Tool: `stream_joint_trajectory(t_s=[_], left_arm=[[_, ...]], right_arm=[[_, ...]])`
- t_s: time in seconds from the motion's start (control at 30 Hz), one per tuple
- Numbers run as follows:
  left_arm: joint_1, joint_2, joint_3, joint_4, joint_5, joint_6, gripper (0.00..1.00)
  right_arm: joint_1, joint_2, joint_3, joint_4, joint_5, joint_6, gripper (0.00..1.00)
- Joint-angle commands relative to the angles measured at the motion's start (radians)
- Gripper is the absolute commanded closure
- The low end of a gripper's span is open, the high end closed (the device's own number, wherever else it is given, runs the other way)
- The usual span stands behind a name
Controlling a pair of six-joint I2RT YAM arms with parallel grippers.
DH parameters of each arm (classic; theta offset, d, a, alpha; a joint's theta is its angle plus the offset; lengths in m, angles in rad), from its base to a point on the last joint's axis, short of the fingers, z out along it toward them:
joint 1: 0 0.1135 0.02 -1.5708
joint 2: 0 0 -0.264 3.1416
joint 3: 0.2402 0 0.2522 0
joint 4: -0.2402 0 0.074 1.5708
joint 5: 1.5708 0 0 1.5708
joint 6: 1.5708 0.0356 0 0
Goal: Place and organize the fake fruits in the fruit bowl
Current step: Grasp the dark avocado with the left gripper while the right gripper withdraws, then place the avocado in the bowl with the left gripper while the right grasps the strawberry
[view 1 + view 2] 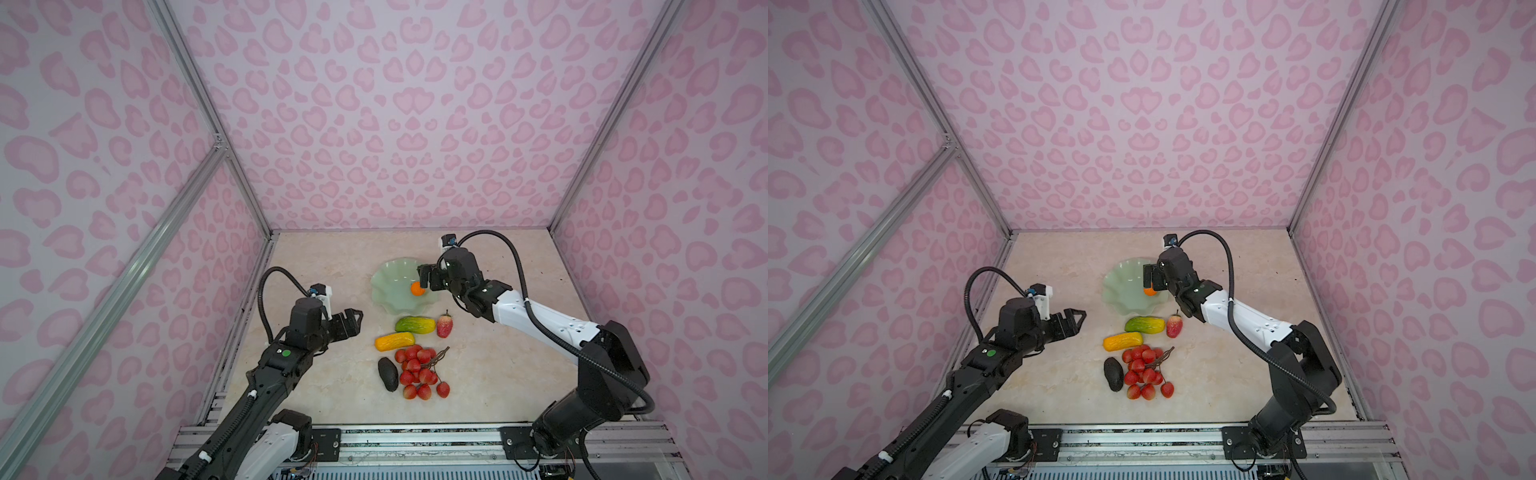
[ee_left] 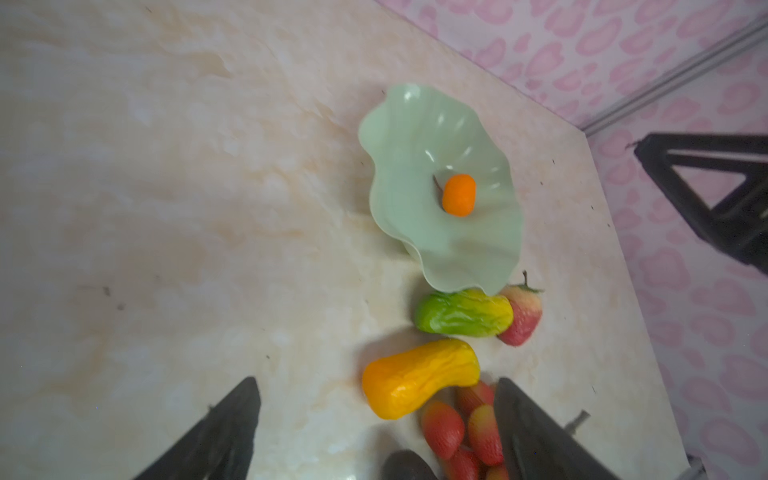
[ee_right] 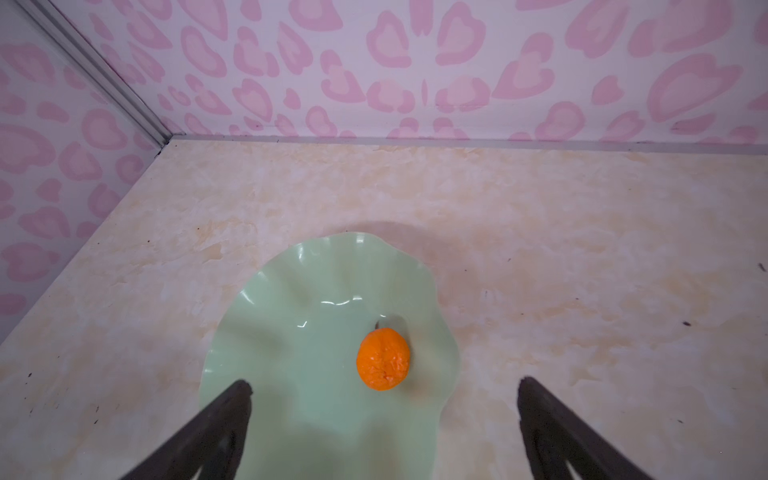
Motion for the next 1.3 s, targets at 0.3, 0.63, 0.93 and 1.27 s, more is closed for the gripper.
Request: stream_joint_trajectory(t_s=[0.3,0.63,0.93,1.27], left_arm=[[-0.432,0.153,-0.103,0.072,-0.167,-0.260,0.11],[-0.492,0.381,-0.051,0.118,-0.149,-0.266,0.38],[-0.481,0.156,0.008,-0.124,-0.284,-0.131,0.49],[-0.268,0.357,0.388,-0.060,-0.278,0.185,0.47]], right_arm=[[-0.119,-0.185,-0.231,0.031,0.009,0.078,0.01],[-0.136,-0.223,-0.254,0.000,0.006,0.088,0.01],[-0.148,-0.235,-0.281,-0.004,0.001,0.097,0.01],[-0.138,-0.264,-0.336,-0.126,-0.072,0.155,0.07]])
